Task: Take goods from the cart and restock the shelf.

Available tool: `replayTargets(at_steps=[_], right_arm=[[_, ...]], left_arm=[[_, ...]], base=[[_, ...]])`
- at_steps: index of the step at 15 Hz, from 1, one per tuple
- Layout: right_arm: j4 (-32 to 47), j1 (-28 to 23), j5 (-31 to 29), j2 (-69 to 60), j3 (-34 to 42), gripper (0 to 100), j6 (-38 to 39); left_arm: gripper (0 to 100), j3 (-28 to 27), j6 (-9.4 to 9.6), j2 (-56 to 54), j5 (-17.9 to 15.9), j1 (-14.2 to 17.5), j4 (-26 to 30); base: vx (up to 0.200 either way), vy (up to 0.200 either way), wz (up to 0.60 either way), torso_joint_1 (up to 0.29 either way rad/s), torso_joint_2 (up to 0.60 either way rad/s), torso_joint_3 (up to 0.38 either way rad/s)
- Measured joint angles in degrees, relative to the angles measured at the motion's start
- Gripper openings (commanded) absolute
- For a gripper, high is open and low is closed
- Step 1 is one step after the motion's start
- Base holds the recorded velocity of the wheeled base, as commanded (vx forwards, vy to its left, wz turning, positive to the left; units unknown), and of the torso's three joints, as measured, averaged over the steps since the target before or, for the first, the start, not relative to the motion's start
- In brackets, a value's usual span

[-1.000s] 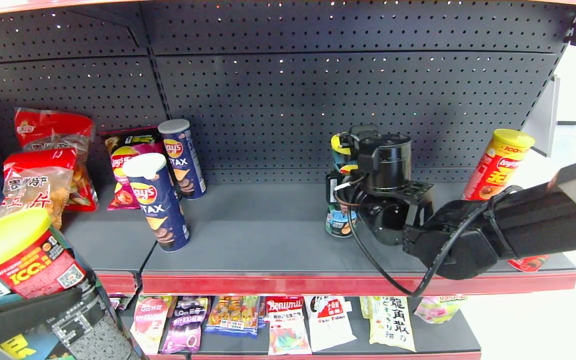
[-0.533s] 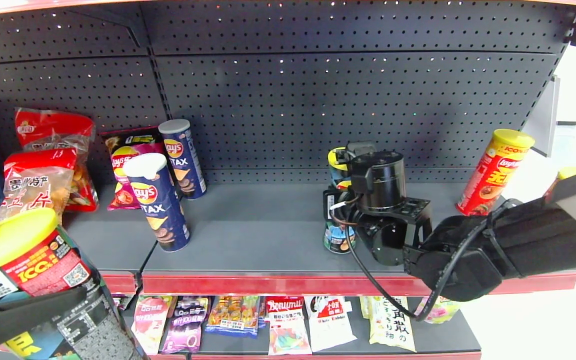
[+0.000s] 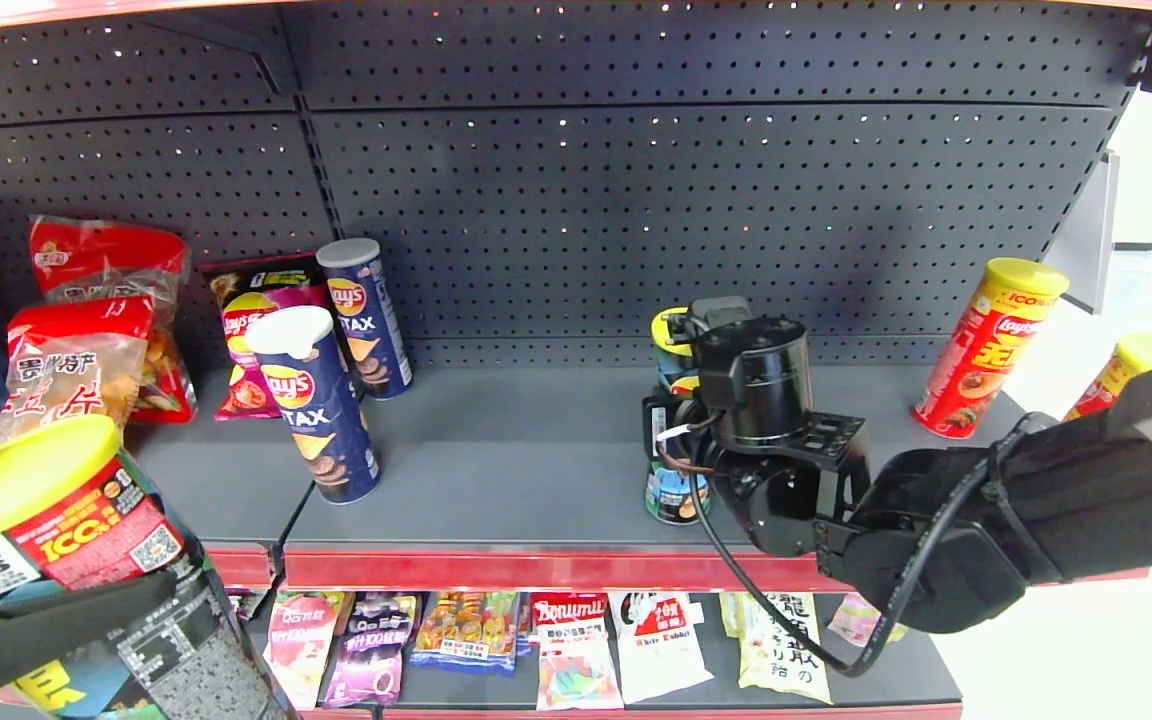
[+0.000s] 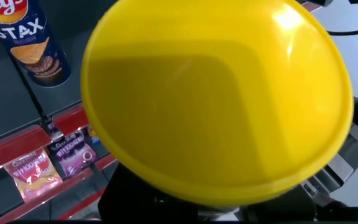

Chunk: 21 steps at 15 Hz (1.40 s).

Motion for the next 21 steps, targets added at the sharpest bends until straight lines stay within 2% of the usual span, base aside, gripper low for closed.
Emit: replayTargets(at_steps=[16,21], right_arm=[[0.0,2.0,0.0,0.1,0.9,0,2.3],[-0.1,2.2,-2.1,0.3,0.9,0,2.3]], left_arm=[[0,0.7,0.02,0.0,0.0,0.0,0.0],[0,0.7,0.0,0.0,0.0,0.0,0.0]], base=[[0.0,0.0,0.0,0.0,0.0,0.0],[0.0,0.0,0.0,0.0,0.0,0.0]])
